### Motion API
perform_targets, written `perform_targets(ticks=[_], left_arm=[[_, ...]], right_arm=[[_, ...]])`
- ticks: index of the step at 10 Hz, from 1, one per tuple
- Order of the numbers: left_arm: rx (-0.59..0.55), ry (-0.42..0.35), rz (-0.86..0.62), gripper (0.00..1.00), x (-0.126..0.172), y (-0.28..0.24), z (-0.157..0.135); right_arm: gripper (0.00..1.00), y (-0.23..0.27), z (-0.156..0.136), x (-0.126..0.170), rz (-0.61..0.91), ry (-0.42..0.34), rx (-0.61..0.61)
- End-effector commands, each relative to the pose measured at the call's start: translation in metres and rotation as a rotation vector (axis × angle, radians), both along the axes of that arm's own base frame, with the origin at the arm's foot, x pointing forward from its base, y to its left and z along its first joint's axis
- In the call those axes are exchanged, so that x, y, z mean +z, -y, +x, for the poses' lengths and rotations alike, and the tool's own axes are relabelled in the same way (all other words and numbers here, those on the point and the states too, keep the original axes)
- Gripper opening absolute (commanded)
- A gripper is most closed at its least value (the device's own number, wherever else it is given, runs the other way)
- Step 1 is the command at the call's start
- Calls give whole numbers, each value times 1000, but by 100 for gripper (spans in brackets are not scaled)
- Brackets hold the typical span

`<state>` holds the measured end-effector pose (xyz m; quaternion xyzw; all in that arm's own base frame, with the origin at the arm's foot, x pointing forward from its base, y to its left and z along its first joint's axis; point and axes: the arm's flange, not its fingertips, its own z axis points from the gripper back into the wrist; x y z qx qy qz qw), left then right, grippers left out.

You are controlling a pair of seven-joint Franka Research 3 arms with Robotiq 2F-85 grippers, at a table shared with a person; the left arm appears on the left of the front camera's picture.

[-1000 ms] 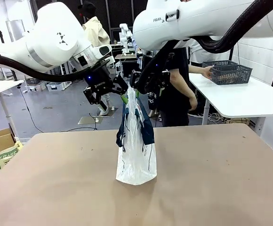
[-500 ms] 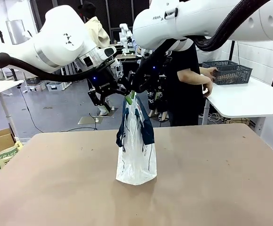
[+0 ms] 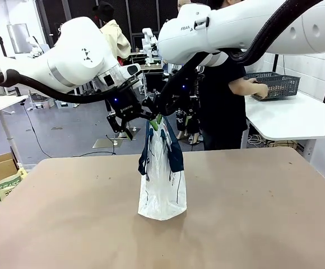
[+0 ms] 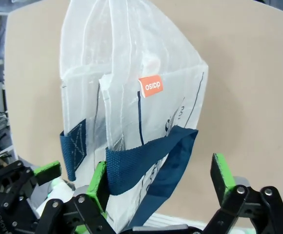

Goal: Transfer purchased items from the store into the shopping bag.
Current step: Open the Reusable shopping bag in the center of the table.

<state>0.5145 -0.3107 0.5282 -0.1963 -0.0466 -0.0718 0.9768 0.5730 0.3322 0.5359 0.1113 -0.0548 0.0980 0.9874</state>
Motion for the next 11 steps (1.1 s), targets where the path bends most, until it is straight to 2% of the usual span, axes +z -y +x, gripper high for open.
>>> perform_targets(ticks=[1,3,4,5,9,10,11], left_arm=[[46,-35,26,100,-3,3,9],[57,-35,42,100,-8,3,10],[49,17,70,100,-11,1,10],[48,22,82,81,-11,-1,8],[53,20,68,5,-10,-6,8],[53,19,66,0,-10,-7,7],[52,20,63,0,-9,-8,5]], right_arm=[[100,-1,8,-3,9,-42,1],[100,-3,7,-9,8,-40,30],[100,-2,4,-13,41,20,98],[80,-1,3,-14,28,0,135],[1,-2,-1,-17,64,-7,124],[0,0,-2,-18,62,-10,125],[0,4,-4,-18,54,-7,121]])
